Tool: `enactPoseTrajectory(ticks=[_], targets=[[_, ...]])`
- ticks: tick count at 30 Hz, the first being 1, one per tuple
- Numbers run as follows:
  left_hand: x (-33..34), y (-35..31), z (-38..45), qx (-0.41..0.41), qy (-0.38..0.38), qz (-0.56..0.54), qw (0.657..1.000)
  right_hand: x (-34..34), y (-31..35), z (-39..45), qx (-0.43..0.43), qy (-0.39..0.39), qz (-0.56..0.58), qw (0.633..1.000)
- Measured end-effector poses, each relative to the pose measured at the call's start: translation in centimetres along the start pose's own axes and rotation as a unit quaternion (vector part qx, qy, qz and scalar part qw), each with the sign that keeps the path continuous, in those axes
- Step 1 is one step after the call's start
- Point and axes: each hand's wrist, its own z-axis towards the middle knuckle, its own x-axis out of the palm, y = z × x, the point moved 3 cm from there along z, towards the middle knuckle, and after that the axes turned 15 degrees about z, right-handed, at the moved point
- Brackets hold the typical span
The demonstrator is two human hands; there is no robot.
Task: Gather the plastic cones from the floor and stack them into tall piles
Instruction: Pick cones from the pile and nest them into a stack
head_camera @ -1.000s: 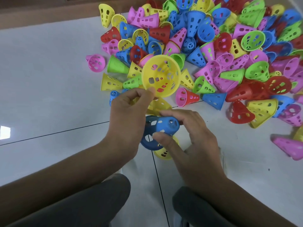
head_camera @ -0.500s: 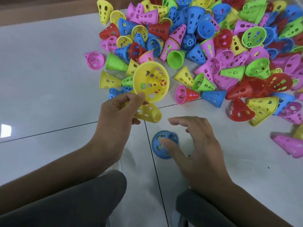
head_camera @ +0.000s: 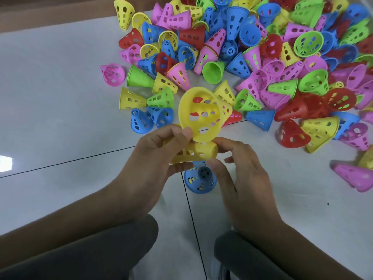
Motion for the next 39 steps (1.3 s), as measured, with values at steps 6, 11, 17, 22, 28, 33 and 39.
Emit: enactPoseTrajectory(ticks=[6,11,17,22,28,33,39], targets=[[-1.1,-0.7,0.2,0.006,0.009,-0.007,1.0,-0.3,-0.5,0.3,0.066,-0.035,0.069,0.995],[-3.3,-1.3,1.3,0.018,-0.037,-0.022,0.999,-1.0,-1.6,0.5,0.183,-0.125,0.215,0.951],[-2.9,-0.2,1.3,0.016,-0.025,0.015,0.999,-1.6,-2.8,0.4,0.299,-0.18,0.353,0.868],[-1.4,0.5,0.7,0.034,0.031,0.121,0.992,-1.3,-2.3,0.9,0.27,-0.164,0.472,0.823],[-0.8,0.3,0.5,0.097,0.033,0.214,0.971,-0.6,-1.9,1.1,0.273,-0.086,0.534,0.795],[-1.1,0.8,0.9,0.13,-0.013,0.283,0.95,-0.6,-0.9,0.7,0.235,-0.012,0.518,0.823],[-1.3,0.8,1.5,0.167,-0.031,0.307,0.936,-0.5,0.3,0.9,0.175,0.051,0.491,0.852]])
